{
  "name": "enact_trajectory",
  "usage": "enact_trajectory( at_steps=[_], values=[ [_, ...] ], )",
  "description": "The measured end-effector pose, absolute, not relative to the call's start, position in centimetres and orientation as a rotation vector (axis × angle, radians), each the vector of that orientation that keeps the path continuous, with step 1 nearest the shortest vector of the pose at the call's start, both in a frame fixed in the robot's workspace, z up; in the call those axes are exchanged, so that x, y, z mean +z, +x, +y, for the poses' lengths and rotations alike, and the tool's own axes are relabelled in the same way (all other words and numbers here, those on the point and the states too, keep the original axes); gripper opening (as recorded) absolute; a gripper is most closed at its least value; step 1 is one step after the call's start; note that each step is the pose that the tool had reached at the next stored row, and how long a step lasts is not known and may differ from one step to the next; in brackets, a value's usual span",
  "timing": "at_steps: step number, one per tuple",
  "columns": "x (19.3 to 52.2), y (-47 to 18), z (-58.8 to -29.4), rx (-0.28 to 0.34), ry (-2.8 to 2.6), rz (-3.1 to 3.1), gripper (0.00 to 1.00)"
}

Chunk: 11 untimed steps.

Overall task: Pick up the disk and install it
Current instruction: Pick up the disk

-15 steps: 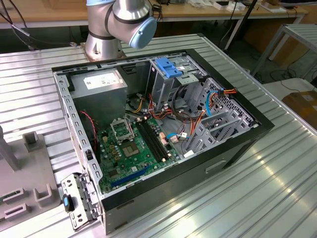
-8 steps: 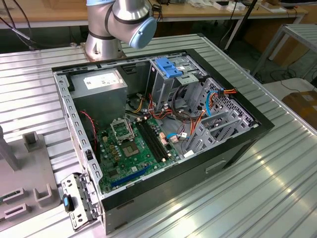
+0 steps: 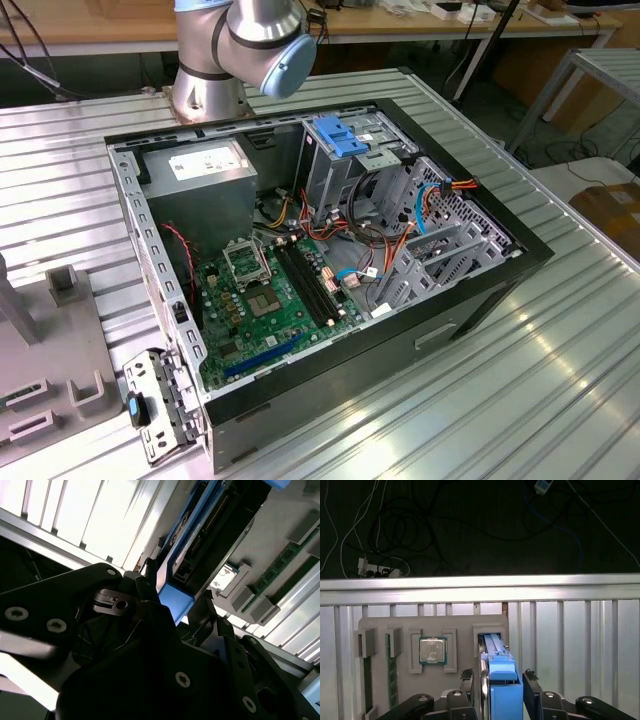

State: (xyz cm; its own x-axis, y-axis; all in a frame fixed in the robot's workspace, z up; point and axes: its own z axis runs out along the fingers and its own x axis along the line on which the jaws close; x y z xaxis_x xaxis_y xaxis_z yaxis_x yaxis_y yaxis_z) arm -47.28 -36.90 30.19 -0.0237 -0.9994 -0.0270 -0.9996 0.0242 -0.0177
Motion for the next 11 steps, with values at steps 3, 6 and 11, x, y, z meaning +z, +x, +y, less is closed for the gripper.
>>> enact_trajectory(
  at_steps=[3, 6, 11],
  values=[
    [30.2, -47.28, -36.88, 0.01, -2.173, 2.225, 0.51],
    [30.19, -47.28, -36.88, 0.01, -2.173, 2.225, 0.51],
    [30.19, -47.28, -36.88, 0.01, -2.173, 2.225, 0.42]
  ],
)
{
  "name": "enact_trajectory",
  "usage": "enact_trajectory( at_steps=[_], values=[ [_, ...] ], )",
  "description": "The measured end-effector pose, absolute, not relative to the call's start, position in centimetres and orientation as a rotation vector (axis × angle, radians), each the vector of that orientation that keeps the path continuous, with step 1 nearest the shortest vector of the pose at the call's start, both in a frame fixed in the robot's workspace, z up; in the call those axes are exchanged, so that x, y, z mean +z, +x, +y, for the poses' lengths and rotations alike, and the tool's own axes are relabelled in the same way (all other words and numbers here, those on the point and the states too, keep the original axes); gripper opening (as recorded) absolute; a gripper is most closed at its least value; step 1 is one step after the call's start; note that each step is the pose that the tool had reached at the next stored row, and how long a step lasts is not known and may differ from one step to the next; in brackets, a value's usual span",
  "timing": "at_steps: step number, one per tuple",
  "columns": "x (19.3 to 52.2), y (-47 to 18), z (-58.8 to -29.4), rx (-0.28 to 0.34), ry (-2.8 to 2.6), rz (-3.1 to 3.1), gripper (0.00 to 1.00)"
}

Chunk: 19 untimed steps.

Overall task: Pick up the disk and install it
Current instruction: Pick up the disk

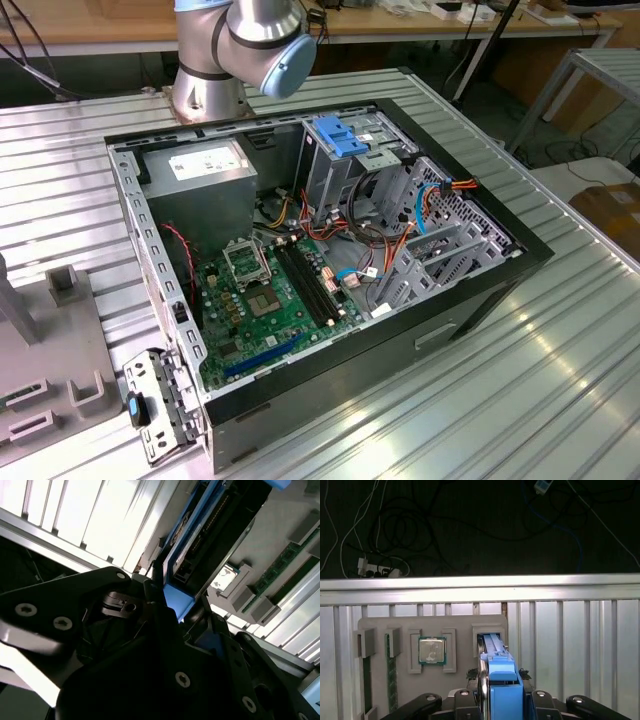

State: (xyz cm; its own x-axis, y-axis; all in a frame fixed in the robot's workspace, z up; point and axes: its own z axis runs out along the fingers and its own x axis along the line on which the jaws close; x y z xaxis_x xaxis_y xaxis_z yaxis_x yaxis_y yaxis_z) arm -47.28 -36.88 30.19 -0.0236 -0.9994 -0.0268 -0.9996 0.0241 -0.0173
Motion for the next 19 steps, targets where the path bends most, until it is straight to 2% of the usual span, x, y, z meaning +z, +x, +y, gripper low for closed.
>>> enact_trajectory(
  at_steps=[4, 6, 19],
  values=[
    [30.17, -47.28, -36.88, 0.01, -2.173, 2.225, 0.42],
    [30.15, -47.28, -36.88, 0.01, -2.173, 2.225, 0.37],
    [30.03, -47.28, -36.88, 0.01, -2.173, 2.225, 0.37]
  ],
)
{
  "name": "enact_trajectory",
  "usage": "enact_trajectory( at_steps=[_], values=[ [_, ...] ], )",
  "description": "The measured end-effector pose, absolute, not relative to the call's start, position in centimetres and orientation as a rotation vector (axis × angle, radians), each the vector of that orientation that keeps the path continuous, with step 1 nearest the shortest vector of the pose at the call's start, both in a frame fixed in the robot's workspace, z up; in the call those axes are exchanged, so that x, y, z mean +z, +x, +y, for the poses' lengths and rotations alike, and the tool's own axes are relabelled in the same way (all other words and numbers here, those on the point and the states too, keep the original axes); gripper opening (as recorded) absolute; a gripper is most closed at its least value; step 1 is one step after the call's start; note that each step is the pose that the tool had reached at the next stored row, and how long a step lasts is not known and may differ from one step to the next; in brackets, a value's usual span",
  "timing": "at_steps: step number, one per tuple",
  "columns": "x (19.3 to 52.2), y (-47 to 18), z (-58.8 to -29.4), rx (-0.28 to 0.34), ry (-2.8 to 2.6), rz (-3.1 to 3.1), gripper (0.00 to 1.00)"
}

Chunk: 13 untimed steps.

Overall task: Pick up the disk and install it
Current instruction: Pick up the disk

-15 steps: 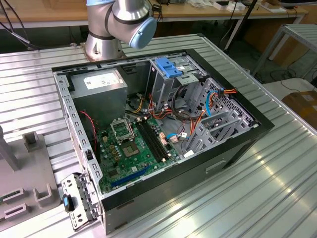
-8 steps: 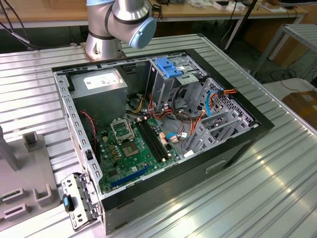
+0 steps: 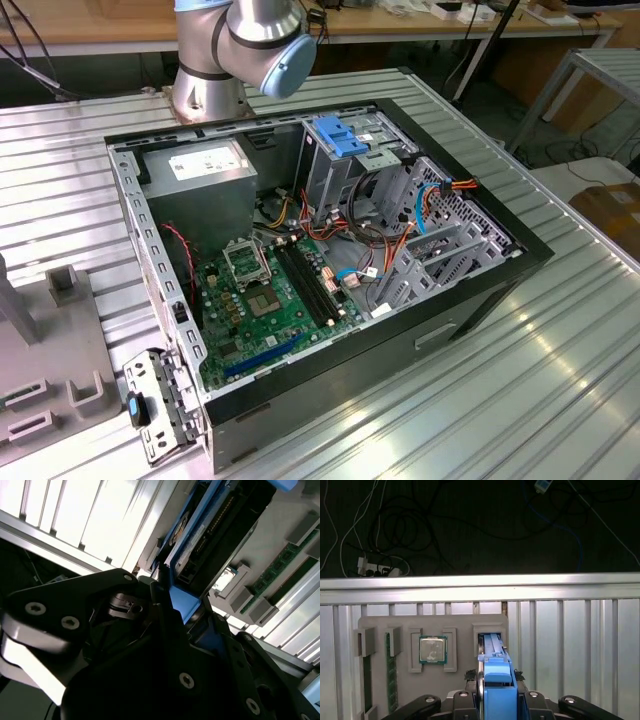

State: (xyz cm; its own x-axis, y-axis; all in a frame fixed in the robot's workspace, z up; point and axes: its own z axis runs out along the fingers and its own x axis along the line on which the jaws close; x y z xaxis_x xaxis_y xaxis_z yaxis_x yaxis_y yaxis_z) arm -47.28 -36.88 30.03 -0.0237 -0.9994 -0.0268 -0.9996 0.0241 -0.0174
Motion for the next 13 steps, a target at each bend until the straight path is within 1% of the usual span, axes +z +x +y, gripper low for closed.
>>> enact_trajectory(
  at_steps=[12, 13],
  values=[
    [29.95, -47.27, -36.87, 0.009, -2.172, 2.225, 0.37],
    [29.93, -47.28, -36.87, 0.009, -2.172, 2.225, 0.38]
  ],
)
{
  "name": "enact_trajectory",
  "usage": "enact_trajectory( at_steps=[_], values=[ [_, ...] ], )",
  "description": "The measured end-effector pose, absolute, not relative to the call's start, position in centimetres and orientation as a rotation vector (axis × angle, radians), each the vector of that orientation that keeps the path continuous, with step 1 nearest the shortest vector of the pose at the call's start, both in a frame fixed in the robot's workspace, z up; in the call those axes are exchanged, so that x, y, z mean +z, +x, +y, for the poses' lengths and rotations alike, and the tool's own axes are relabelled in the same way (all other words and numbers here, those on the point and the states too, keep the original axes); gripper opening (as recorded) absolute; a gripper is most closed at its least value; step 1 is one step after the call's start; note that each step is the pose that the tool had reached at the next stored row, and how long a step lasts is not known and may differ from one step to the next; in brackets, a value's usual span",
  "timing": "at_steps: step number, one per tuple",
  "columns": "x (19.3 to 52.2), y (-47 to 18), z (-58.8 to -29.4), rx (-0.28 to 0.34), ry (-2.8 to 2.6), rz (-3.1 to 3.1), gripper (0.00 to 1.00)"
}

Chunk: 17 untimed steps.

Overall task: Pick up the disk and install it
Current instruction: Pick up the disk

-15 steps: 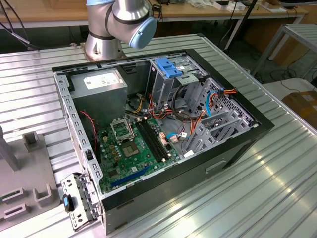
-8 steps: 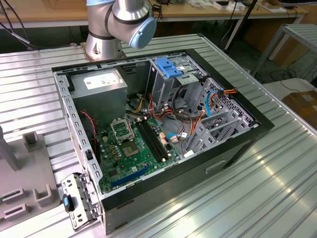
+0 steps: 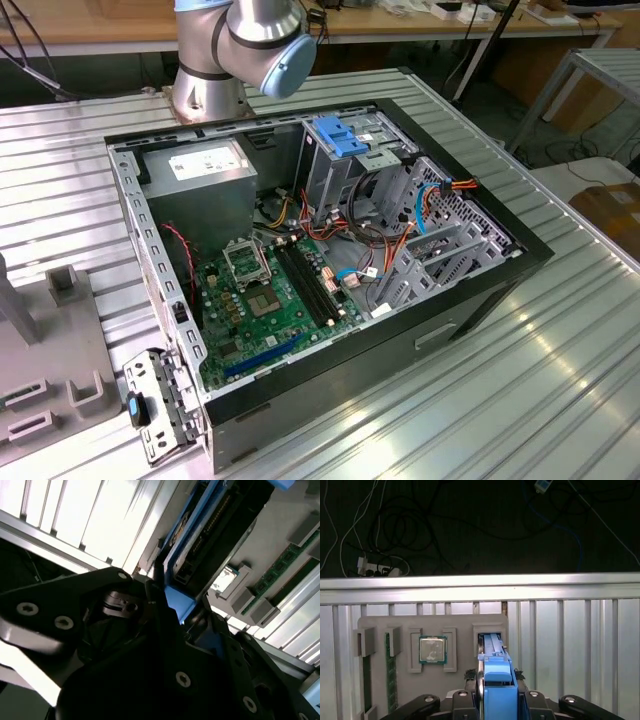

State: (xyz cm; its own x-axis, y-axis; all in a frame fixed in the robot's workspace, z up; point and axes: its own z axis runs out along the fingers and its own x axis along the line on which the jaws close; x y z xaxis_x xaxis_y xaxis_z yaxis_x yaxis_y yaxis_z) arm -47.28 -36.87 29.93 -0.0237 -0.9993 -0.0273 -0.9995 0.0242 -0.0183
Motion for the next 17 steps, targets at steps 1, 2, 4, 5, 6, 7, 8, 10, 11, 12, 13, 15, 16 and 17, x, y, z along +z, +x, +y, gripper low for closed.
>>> enact_trajectory(
  at_steps=[1, 2, 4, 5, 6, 7, 8, 10, 11, 12, 13, 15, 16, 17],
  values=[
    [29.97, -47.28, -36.88, 0.01, -2.173, 2.225, 0.44],
    [29.98, -47.28, -36.88, 0.01, -2.173, 2.225, 0.51],
    [29.96, -47.28, -36.88, 0.01, -2.173, 2.225, 0.51],
    [29.88, -47.28, -36.88, 0.01, -2.173, 2.225, 0.51],
    [29.8, -47.28, -36.88, 0.01, -2.173, 2.225, 0.51],
    [29.75, -47.28, -36.88, 0.01, -2.173, 2.225, 0.51],
    [29.74, -47.28, -36.88, 0.01, -2.173, 2.226, 0.51],
    [29.72, -47.28, -36.88, 0.01, -2.173, 2.225, 0.49],
    [29.71, -47.28, -36.88, 0.01, -2.173, 2.225, 0.43],
    [29.71, -47.28, -36.88, 0.01, -2.173, 2.225, 0.37],
    [29.71, -47.28, -36.88, 0.01, -2.173, 2.225, 0.37],
    [29.71, -47.28, -36.88, 0.01, -2.173, 2.225, 0.37],
    [29.71, -47.28, -36.87, 0.01, -2.173, 2.225, 0.37],
    [29.71, -47.27, -36.88, 0.01, -2.173, 2.225, 0.37]
  ],
)
